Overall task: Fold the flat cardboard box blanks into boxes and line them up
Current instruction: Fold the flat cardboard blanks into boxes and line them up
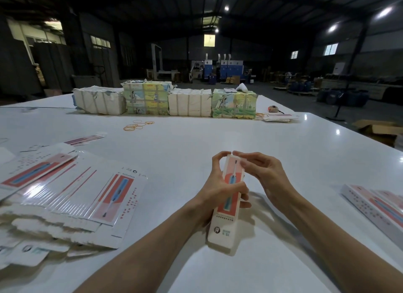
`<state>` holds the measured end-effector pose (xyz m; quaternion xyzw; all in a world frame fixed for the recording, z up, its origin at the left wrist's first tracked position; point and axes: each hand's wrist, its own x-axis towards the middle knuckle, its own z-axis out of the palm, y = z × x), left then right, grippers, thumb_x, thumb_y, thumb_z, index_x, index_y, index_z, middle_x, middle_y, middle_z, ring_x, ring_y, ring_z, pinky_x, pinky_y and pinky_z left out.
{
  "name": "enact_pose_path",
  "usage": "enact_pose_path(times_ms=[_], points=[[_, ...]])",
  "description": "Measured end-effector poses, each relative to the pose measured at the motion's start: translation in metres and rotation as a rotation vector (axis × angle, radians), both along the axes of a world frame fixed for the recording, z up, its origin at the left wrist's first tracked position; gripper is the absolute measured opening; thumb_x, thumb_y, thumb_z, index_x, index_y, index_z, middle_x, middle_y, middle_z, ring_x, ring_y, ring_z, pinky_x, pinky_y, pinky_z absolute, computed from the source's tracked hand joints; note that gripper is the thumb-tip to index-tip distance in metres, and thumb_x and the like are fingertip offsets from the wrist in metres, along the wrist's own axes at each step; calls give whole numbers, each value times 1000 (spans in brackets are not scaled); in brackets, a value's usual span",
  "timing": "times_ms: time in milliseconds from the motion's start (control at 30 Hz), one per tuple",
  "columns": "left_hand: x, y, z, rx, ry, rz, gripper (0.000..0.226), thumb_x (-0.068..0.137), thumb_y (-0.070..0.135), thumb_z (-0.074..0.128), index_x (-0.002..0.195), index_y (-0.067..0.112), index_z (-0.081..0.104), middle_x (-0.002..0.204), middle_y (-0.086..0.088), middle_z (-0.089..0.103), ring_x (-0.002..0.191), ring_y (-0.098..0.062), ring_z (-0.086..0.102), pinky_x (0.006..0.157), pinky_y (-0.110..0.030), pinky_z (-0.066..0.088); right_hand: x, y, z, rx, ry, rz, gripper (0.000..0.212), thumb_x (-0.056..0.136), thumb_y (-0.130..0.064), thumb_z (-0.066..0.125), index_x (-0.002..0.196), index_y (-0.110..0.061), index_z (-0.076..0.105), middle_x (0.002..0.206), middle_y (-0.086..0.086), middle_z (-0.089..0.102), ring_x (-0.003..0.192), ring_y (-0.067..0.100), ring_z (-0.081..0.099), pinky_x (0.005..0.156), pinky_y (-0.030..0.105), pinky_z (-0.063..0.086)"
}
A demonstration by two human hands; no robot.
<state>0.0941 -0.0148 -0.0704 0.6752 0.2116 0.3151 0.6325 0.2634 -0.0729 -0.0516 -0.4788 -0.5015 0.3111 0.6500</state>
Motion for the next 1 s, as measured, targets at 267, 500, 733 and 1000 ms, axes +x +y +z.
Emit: enact_pose_path(times_ms=[267,500,733,1000], points=[[1,2,-2,-31,-48,54,90,78,18,87,133,60,30,116,-17,63,72,-30,77,65,-34,63,-19,-2,0,-6,-77,-106,20,102,-19,67,119,-13,75,123,-3,75,112,24,73,93,39,62],[4,-4,7,-168,-227,126,66,92,53,68,146,39,33,112,-18,68,79,-22,77,68,-34,63,-38,3,-8,4,-589,-415,20,108,-36,54,121,-26,63,120,-1,55,109,6,61,85,24,60],[-2,-7,17,-456,-360,54,73,101,61,48,147,5,53,132,-29,66,118,-38,69,96,-53,60,-49,-14,9,-260,-1032,-154,81,93,-70,56,156,-24,36,145,-1,46,123,15,49,100,30,50],[6,-9,12,-428,-252,25,64,84,65,62,137,27,61,130,-19,70,124,-38,67,114,-54,48,-2,-74,10,-371,-1079,-344,59,101,-30,67,146,-19,31,150,11,46,111,27,61,94,37,53]])
